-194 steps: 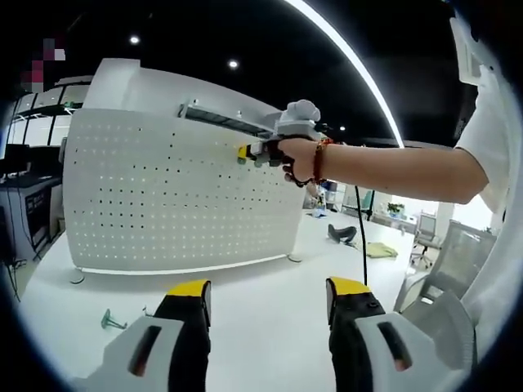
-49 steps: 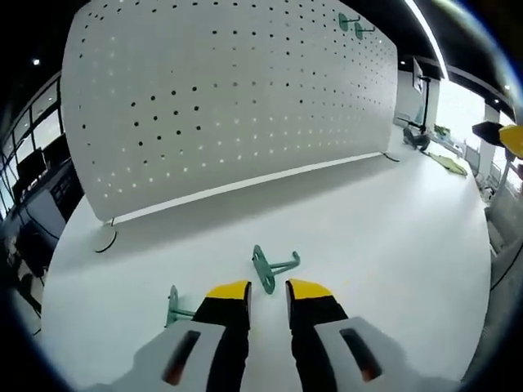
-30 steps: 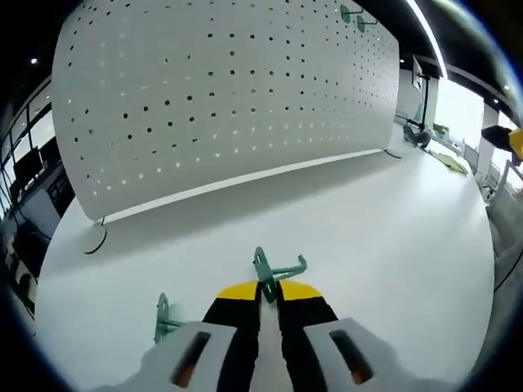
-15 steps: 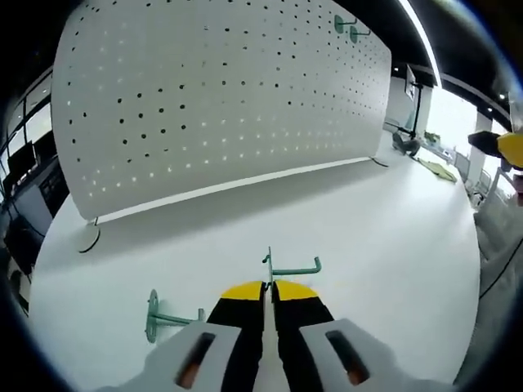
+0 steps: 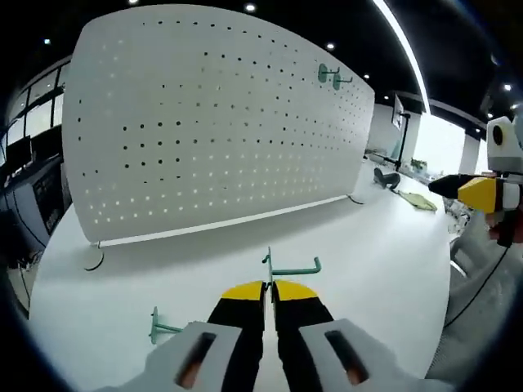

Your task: Insert the hook assembly into the mounting plate slot until the hook locks in place.

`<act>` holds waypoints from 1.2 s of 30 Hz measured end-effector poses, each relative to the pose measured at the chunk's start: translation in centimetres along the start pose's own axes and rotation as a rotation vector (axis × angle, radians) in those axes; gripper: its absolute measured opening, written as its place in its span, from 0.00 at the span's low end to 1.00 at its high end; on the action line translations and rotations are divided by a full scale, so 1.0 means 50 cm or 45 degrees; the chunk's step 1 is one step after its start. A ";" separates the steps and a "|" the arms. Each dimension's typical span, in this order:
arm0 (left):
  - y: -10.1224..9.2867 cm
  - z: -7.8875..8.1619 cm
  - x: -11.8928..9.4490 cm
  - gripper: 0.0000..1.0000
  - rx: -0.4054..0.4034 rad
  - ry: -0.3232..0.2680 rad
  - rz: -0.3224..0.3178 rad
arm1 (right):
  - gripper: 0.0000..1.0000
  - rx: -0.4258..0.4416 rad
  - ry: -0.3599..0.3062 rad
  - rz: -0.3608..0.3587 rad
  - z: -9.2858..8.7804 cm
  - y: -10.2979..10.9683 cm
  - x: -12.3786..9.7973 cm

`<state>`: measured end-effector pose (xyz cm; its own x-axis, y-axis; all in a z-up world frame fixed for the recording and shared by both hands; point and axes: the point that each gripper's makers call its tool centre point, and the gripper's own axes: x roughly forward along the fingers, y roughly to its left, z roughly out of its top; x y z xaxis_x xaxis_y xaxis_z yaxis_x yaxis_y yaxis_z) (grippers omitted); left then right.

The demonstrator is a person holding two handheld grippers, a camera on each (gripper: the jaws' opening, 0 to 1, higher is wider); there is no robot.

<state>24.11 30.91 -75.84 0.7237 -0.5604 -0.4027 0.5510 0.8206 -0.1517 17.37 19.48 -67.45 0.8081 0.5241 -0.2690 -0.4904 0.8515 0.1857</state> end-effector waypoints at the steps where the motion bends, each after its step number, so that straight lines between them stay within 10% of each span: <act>1: -0.006 0.005 -0.004 0.03 0.003 -0.008 -0.005 | 0.32 0.003 -0.003 0.006 0.001 -0.001 0.000; 36: -0.246 0.128 -0.118 0.04 -0.078 -0.312 -0.150 | 0.15 0.228 -0.150 0.296 0.045 0.059 -0.059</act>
<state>15.72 23.43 -65.80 0.7393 -0.6565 -0.1497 0.6165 0.7494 -0.2416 14.27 20.38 -63.97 0.7181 0.6900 -0.0907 -0.6099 0.6867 0.3955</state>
